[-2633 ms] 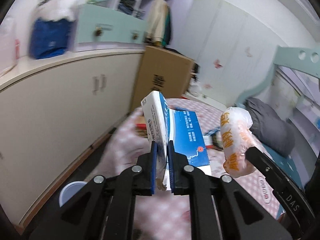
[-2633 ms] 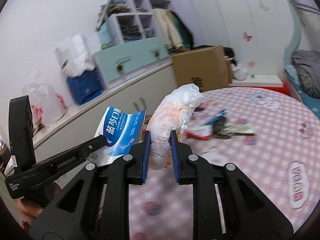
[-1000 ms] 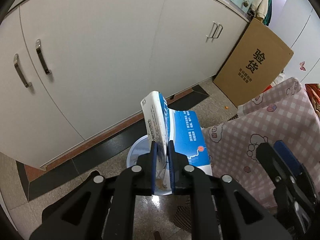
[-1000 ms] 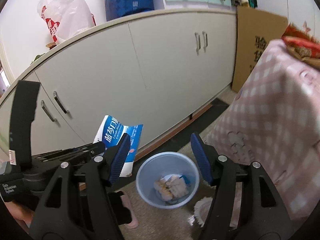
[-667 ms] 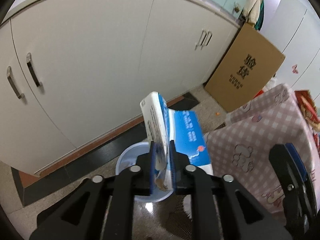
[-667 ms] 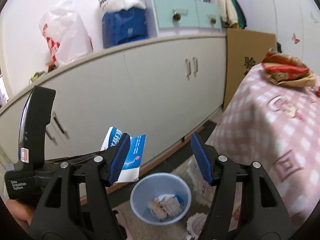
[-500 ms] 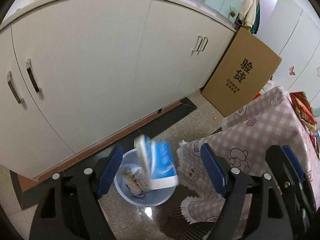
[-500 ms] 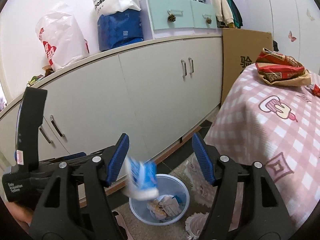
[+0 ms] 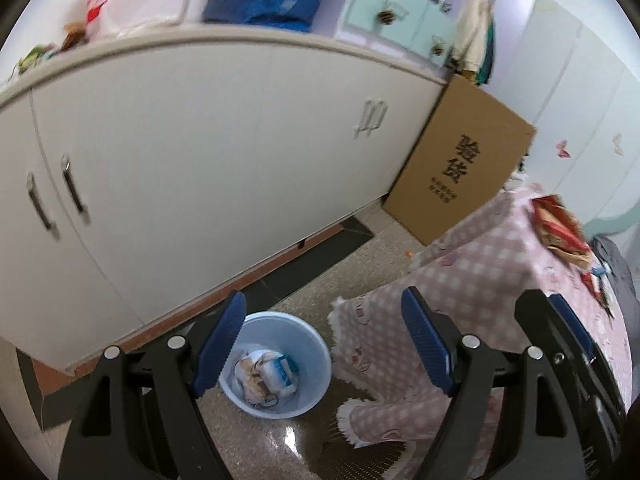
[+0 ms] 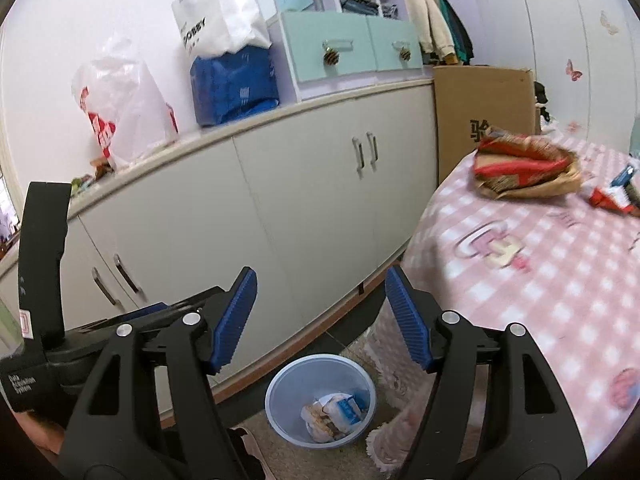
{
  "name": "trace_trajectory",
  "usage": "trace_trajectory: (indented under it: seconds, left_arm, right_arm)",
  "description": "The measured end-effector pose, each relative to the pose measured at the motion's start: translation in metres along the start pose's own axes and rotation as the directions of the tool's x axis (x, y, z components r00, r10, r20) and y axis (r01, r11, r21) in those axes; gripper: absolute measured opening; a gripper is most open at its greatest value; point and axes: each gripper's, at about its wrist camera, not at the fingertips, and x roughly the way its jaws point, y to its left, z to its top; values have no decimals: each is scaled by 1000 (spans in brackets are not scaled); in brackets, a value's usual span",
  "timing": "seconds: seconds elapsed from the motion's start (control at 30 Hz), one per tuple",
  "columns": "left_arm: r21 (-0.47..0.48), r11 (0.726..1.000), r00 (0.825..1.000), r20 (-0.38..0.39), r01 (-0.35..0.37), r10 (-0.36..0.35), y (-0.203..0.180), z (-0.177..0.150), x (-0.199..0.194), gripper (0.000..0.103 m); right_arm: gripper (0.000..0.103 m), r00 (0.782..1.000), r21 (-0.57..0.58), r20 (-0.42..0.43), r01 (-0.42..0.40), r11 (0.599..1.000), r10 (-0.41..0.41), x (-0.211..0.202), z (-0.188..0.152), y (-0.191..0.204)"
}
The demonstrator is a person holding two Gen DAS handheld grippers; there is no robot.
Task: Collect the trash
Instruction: 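Move both open tools back over the table toward the remaining wrappers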
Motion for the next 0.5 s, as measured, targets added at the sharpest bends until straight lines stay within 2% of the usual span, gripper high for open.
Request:
trace_trajectory:
  seconds: [0.17, 0.3, 0.4, 0.5]
  left_arm:
    - [90, 995, 998, 45, 40, -44, -48, 5, -20, 79]
    - [187, 980, 994, 67, 73, -87, -95, 6, -33, 79]
    - [277, 956, 990, 75, 98, -123, -140, 3, -37, 79]
    - [359, 920, 983, 31, 160, -183, -193, -1, -33, 79]
  right_arm:
    - [69, 999, 32, 42, 26, 999, -28, -36, 20, -29]
    - [71, 997, 43, 57, 57, 997, -60, -67, 34, -65]
    - [72, 993, 55, 44, 103, 993, -106, -86, 41, -98]
    - [73, 983, 60, 28, 177, 982, -179, -104, 46, -138]
